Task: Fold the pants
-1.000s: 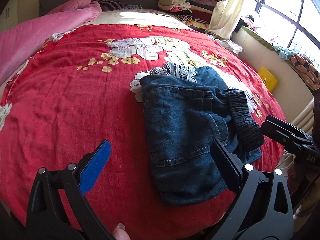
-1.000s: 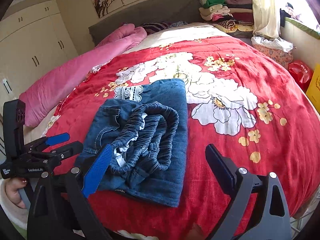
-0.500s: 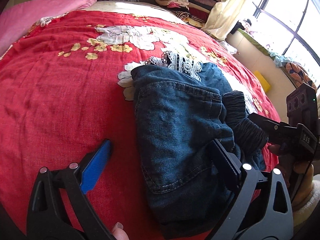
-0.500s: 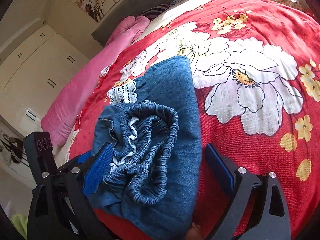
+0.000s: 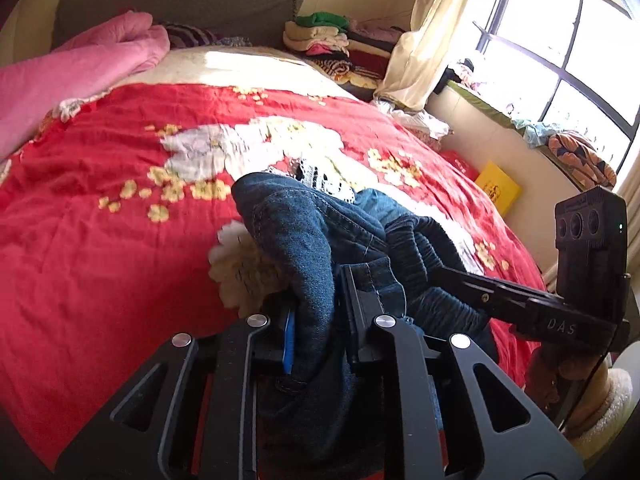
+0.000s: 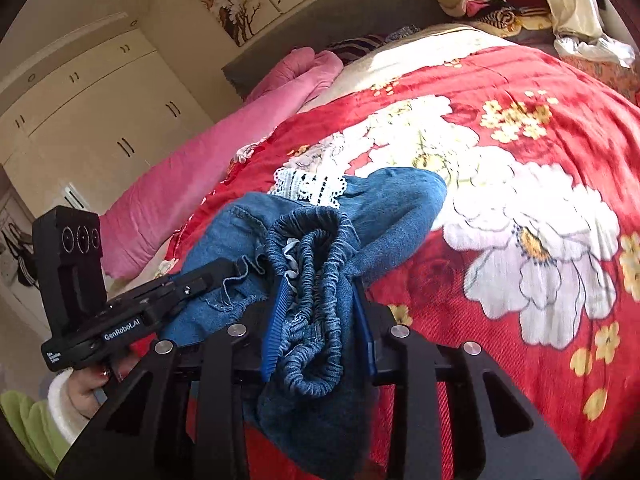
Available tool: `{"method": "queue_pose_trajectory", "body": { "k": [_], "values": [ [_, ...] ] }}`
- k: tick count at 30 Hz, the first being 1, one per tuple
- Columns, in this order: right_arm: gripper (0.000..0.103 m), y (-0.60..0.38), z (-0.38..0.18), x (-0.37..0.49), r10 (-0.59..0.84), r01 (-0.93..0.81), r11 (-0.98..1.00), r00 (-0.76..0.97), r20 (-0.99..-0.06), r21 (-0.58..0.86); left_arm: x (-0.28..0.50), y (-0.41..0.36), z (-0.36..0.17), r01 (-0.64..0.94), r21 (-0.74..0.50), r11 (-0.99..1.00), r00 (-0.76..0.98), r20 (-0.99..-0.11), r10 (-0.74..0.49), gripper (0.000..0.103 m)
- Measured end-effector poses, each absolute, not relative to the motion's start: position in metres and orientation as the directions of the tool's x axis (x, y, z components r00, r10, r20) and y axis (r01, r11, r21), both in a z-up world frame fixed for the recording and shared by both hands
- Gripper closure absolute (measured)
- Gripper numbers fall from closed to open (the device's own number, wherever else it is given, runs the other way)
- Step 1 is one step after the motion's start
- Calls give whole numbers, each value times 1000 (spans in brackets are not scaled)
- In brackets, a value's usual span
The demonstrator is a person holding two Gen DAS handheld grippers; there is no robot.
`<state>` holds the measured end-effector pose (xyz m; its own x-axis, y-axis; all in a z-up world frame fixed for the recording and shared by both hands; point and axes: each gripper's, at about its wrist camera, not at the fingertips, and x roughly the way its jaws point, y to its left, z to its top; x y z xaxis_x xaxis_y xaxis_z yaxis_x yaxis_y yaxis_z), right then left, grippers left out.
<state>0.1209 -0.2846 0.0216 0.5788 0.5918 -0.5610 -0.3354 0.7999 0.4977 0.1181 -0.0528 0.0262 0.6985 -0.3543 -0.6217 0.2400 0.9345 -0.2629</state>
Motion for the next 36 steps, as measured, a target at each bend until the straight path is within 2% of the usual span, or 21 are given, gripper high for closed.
{"method": "queue_pose_trajectory", "body": {
  "k": [5,10,11,12,13,14,17,19,21,27,29,36],
  "values": [
    [73,-269,34,147,560,-354,824,622,-547,441,142,-37,39,189,-225,956,742,-604,-289,91],
    [70,-263,-6,177,500,-275,864,558,-662,421,163,-20,3,98,-218,971,703,-675,-223,86],
    [69,-265,-13,178,488,-260,871,558,-671,417,160,-18,-3,89,-221,971,699,-681,-219,78],
    [61,-268,-18,178,483,-246,873,558,-675,421,158,-16,-8,81,-217,973,696,-686,-210,65],
    [53,-272,-22,177,480,-230,873,560,-675,430,156,-14,-12,72,-213,974,691,-694,-203,61],
    [50,-276,-25,176,483,-215,869,558,-674,445,155,-11,-17,64,-218,974,684,-701,-202,56],
    [45,-280,-22,169,484,-195,865,567,-667,462,149,-7,-21,54,-229,972,679,-706,-204,52],
    [35,-282,-10,157,460,-198,878,598,-656,435,141,-5,-12,53,-221,974,695,-692,-195,46],
    [24,-283,3,140,438,-205,890,630,-642,407,127,-5,-1,59,-214,975,711,-676,-192,33],
    [10,-284,20,88,352,-193,932,688,-634,308,80,-9,11,61,-176,983,716,-678,-166,13],
    [8,-284,19,74,310,-173,948,697,-646,268,66,-12,8,57,-166,984,708,-688,-157,10],
    [5,-281,11,35,236,-143,971,707,-667,192,28,-18,-11,18,-156,988,665,-736,-128,10]
  ]
}}
